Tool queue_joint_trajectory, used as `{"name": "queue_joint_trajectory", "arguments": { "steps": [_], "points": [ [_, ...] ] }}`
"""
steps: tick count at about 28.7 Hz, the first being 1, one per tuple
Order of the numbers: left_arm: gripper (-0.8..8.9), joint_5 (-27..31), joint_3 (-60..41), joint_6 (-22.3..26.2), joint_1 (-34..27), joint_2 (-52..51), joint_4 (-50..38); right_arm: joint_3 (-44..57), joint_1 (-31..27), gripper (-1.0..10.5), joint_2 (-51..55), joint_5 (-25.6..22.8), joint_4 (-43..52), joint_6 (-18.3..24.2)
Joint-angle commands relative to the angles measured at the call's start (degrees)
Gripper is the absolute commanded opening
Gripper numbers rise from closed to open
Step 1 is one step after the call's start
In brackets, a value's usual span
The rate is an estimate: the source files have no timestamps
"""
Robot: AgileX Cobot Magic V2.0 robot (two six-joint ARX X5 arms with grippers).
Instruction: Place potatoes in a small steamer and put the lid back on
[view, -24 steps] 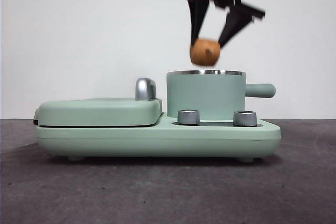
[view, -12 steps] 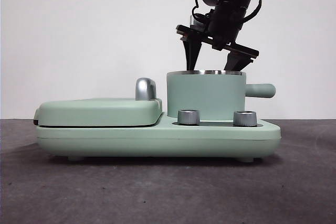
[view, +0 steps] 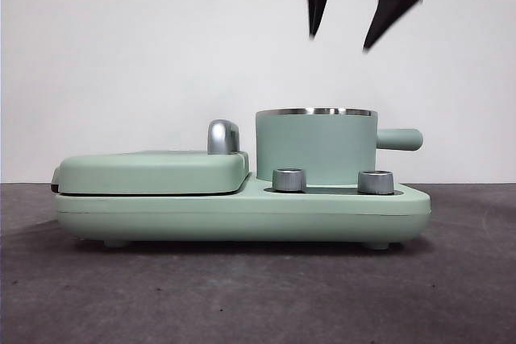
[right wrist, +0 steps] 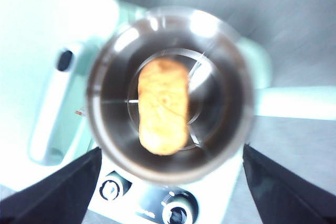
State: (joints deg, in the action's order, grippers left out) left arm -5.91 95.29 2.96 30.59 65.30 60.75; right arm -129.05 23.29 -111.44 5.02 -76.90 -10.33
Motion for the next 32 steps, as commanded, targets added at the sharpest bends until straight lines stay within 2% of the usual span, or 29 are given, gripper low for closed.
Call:
{"name": "queue_joint_trajectory", "arguments": {
  "steps": [1, 4, 11, 19, 23, 28, 32],
  "points": [
    [1.13, -0.07, 1.73, -0.48, 0.17, 1.4, -3.28, -0.09, 1.53, 4.3, 3.82, -2.08, -4.24, 1.53],
    [1.13, -0.09, 1.73, -0.63, 0.24, 3.67, -4.98, 4.92, 2.45, 4.3, 11.58, -2.6, -4.26, 2.71],
    [1.13, -0.11, 1.73, -0.87, 1.92, 9.7, -12.37, 25.77, 3.06, 4.3, 32.5, -5.44, -0.66, 2.71],
    [1.13, -1.66, 1.73, -1.95, 5.09, 19.32, -22.86, 48.89, 5.18, 4.3, 55.01, -0.7, 11.96, 2.62],
    [1.13, -1.66, 1.73, -1.84, 6.14, 25.4, -30.62, 58.55, 6.91, 4.3, 65.29, -0.31, 17.05, 1.73],
    [1.13, -1.66, 1.73, -1.03, 6.19, 31.98, -41.07, 66.66, 7.32, 4.3, 75.41, -0.39, 18.16, 0.2],
    [1.13, -1.66, 1.73, -1.05, 6.19, 35.67, -45.86, 71.34, 7.32, 4.3, 81.53, -0.5, 18.25, -1.77]
  ]
}}
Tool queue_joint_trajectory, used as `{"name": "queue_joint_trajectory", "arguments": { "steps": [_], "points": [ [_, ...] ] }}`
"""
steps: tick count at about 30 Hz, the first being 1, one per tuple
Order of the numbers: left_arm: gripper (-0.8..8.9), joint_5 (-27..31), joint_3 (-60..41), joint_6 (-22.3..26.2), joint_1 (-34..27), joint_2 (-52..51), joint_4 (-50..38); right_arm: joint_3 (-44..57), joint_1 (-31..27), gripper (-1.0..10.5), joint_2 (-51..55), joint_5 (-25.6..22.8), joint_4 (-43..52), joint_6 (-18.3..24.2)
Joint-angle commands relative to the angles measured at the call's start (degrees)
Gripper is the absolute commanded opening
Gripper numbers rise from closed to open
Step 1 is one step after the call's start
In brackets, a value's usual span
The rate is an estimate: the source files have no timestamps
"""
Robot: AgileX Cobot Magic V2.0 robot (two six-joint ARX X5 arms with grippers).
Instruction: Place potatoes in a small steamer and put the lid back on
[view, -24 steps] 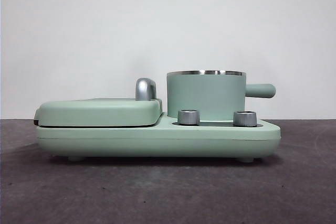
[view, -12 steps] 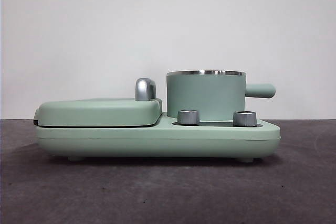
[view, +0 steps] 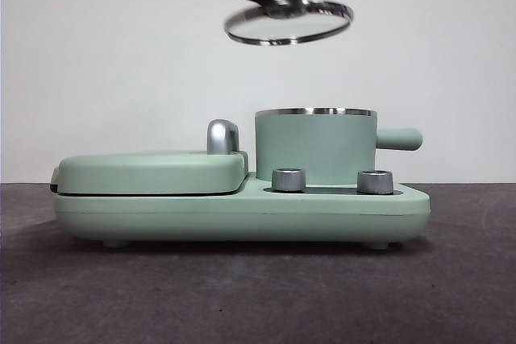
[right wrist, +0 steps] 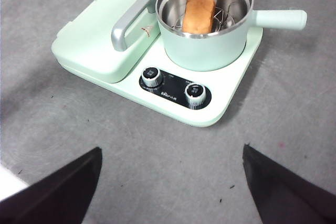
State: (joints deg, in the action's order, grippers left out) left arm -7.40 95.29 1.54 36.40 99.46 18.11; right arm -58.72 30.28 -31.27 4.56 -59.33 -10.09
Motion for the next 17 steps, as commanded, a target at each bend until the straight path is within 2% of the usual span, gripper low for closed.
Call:
{"name": "queue_joint_trajectory", "arguments": {
  "steps": [1, 8, 17],
  "points": [
    [1.13, -0.17, 1.73, 0.39, 0.37, 2.12, -3.72, 1.88, 0.33, 4.3, 2.38, -0.07, 0.81, -2.36],
    [1.13, -0.17, 1.73, 0.59, 0.37, 7.04, -6.12, 7.15, 0.33, 4.3, 7.52, -0.04, 1.01, -3.93],
    [1.12, -0.17, 1.73, 0.57, 0.85, 11.76, -12.11, 9.6, 0.35, 4.3, 7.93, 0.17, 1.75, -4.11]
  ]
}}
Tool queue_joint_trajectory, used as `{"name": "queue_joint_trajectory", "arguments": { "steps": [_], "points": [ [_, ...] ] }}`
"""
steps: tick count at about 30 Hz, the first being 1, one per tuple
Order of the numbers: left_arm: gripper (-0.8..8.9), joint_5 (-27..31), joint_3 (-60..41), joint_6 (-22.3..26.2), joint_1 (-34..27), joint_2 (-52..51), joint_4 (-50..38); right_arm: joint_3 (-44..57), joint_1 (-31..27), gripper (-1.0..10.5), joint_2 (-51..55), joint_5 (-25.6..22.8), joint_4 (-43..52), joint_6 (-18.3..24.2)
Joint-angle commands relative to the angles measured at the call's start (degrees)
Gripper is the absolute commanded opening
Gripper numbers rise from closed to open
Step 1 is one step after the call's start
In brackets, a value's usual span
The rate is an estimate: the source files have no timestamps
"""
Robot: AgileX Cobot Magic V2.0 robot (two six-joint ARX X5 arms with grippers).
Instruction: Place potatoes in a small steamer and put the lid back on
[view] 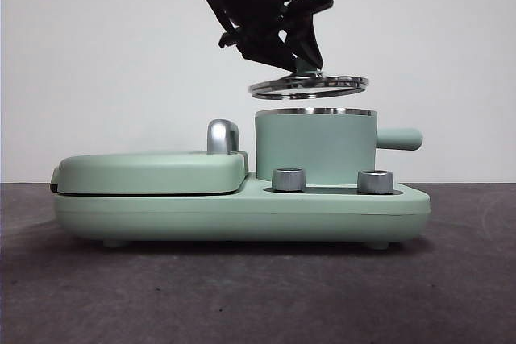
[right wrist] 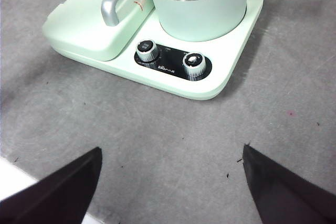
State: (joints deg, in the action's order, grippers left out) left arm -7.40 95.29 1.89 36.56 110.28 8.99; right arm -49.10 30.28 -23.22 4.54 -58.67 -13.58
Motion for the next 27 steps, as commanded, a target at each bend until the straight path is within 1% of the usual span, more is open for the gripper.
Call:
{"name": "queue_joint_trajectory", "arguments": {
  "steps": [1, 27],
  "points": [
    [1.12, -0.17, 1.73, 0.2, 0.83, 1.18, -3.17, 0.09, 0.35, 4.3, -0.11, 0.22, 1.18, -0.66],
    [1.12, -0.17, 1.73, 0.22, 1.14, 3.5, -3.83, 0.15, 0.33, 4.3, -0.11, 0.63, 3.02, -1.46]
  ]
}}
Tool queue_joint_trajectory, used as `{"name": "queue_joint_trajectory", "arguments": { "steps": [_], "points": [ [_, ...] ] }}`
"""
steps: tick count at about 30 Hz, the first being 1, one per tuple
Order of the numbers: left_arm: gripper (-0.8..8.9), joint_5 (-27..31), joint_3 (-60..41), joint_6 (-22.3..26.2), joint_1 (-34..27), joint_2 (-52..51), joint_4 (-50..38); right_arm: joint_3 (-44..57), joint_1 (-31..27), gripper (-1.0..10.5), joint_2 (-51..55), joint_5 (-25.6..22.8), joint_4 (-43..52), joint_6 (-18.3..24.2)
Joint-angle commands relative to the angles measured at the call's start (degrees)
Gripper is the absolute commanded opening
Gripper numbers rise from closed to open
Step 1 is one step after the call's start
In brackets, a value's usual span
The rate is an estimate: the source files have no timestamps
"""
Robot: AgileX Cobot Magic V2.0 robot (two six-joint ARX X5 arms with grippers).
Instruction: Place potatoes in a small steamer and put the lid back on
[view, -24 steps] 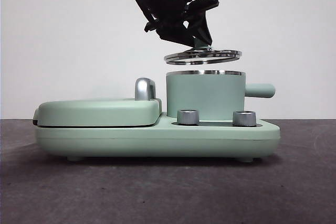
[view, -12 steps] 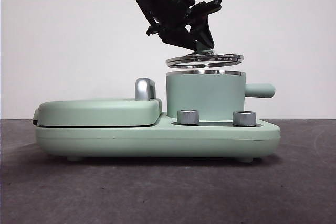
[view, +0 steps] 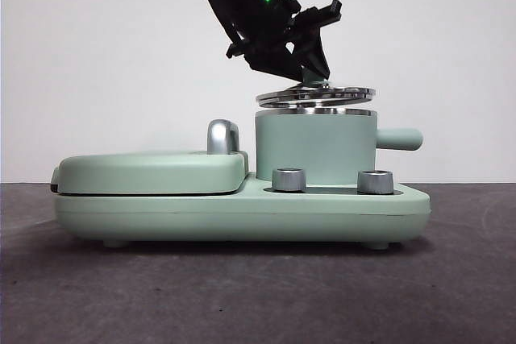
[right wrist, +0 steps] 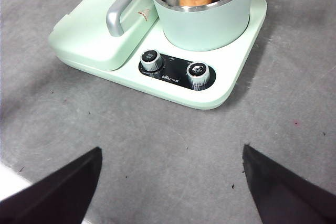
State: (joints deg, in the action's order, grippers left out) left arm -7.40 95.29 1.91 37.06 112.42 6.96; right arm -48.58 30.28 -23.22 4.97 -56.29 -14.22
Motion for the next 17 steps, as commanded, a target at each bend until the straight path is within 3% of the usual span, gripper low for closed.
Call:
{"name": "queue_joint_trajectory", "arguments": {
  "steps": [1, 17],
  "points": [
    [1.12, -0.15, 1.73, 0.2, 0.66, 1.53, -1.86, -0.37, 0.33, 4.3, -0.11, 0.2, 0.61, -0.83],
    [1.12, -0.15, 1.73, 0.02, 1.01, 2.84, 0.42, -0.37, 0.33, 4.3, -0.11, 0.15, 0.63, -1.18]
  ]
}}
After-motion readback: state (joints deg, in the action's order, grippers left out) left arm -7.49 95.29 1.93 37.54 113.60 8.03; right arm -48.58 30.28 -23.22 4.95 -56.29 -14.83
